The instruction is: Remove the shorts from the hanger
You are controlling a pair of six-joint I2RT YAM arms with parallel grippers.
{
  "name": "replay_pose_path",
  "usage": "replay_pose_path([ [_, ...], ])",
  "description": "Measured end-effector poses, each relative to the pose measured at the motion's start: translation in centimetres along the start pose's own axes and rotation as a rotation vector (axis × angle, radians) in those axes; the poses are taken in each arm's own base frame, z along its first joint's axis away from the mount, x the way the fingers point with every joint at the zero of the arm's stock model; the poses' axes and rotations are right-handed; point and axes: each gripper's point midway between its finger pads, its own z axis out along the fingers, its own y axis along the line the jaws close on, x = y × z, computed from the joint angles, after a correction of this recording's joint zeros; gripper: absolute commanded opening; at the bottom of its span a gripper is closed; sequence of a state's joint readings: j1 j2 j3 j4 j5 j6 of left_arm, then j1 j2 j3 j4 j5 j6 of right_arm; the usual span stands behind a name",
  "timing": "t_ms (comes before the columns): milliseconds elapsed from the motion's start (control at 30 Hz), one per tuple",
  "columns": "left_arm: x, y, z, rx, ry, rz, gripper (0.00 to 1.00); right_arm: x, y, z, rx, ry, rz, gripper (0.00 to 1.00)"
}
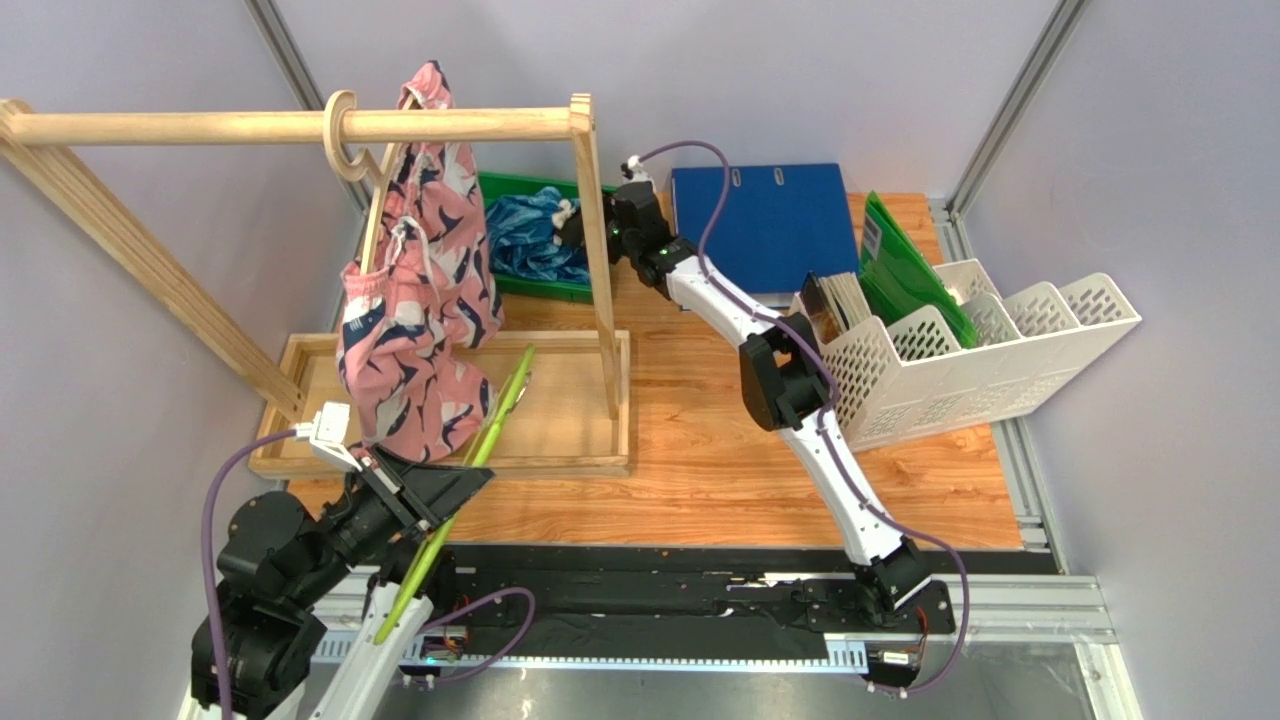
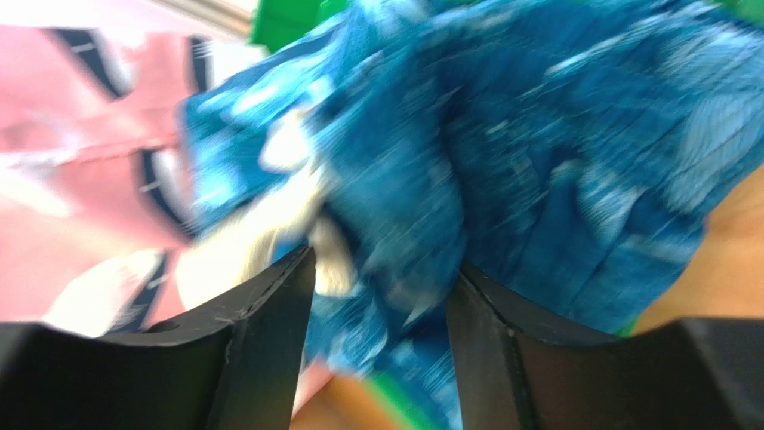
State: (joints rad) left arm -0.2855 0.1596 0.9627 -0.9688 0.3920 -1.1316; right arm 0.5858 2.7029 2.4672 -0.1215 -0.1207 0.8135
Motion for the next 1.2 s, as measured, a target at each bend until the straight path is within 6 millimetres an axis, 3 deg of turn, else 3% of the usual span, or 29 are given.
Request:
replay_pose_path([
  [100,-0.2,-0.9,-0.6,0.024,-0.012,0.004,0.0,-0.4,1.8,-2.2,0.007,0.05,0.008,0.68],
  [200,-0.3,-2.0,-1.3,0.052,-0.023,0.011,0.0,-1.3,4.2,-5.9,0.016,0.088,0.007,0.77],
  [333,-0.4,-3.1,-2.0,0.082,-0.023,0.012,0.0,-2.6,6.7,-11.1,0.021,0.108,-0.018,0.81],
  [467,-0.6,-4.1,-2.1,0.111,-0.023,0.003,0.0,-2.8,7.9,-15.2,0.024,0.132,-0.057,0.84],
  [533,-0.8,-4.6,-2.0,0.125,-0.02,-0.006,0.0,-2.0,7.4,-17.5,0.04,0.157,-0.074,0.84],
  [733,-2.1,-6.3,-0.6,0.155,-0.02,-0.037,0.0,3.6,1.9,-27.0,0.167,0.259,-0.124,0.86],
  [867,-3.0,-7.3,0.4,0.165,-0.026,-0.059,0.0,6.0,0.0,-32.0,0.213,0.287,-0.161,0.87],
  [1000,-4.5,-9.2,1.1,0.196,-0.049,-0.086,0.0,7.5,-0.1,-35.8,0.223,0.287,-0.195,0.91],
  [1067,-5.7,-10.6,1.4,0.213,-0.071,-0.097,0.0,7.8,0.2,-37.4,0.215,0.267,-0.187,1.0],
  [1200,-8.1,-13.4,1.5,0.255,-0.138,-0.095,0.0,7.8,0.9,-39.4,0.188,0.234,-0.158,1.0],
])
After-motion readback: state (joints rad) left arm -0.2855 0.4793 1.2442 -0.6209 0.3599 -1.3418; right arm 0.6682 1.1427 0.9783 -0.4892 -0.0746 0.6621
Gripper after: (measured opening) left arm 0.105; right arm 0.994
